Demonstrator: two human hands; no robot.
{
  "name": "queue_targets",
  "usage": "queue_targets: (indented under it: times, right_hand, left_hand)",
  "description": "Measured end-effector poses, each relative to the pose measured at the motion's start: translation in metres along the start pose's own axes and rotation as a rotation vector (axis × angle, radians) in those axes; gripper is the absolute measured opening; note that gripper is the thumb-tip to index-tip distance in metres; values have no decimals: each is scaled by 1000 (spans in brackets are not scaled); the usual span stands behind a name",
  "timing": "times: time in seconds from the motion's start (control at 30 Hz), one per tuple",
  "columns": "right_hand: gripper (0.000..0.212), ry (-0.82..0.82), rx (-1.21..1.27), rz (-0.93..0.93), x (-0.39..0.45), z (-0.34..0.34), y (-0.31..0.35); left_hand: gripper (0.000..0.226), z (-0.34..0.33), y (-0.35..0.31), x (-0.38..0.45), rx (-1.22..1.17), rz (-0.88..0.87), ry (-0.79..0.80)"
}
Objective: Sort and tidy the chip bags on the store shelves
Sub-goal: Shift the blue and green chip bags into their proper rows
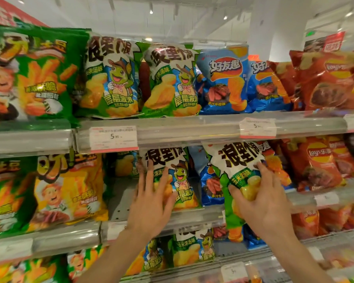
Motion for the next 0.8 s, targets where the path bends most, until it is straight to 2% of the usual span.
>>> queue_targets:
  times: [0.27, 0.43, 0.57, 0.7, 0.8]
  right_hand:
    - [93, 3, -16, 13, -9, -8, 21]
    - [93, 7, -4, 58, -17, -16, 41]
    - [94, 3, -6, 100, -26, -29, 70]
    - [94, -11, -17, 138, -38, -49, 105]
    - [92, -4, -2, 142, -48, -68, 135]
  left_hand:
    - [69, -5, -17, 6, -89, 2, 68]
    - [68, 10, -6, 0, -157, -70, 82]
    - [61, 31, 24, -9, -76, -101, -32]
    - [40, 55, 61, -23, 62, -147, -223]
    - [31, 69, 87, -32, 153, -193, -304]
Point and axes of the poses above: each hand's wrist, its own x-axis towards the middle knuckle, its own z-axis out of the back of the hand, y = z × x, the point moved 1 cm from there along x, towards the middle knuckle, and after that the axes turned 6 degrees about y, right-handed, at the moved point
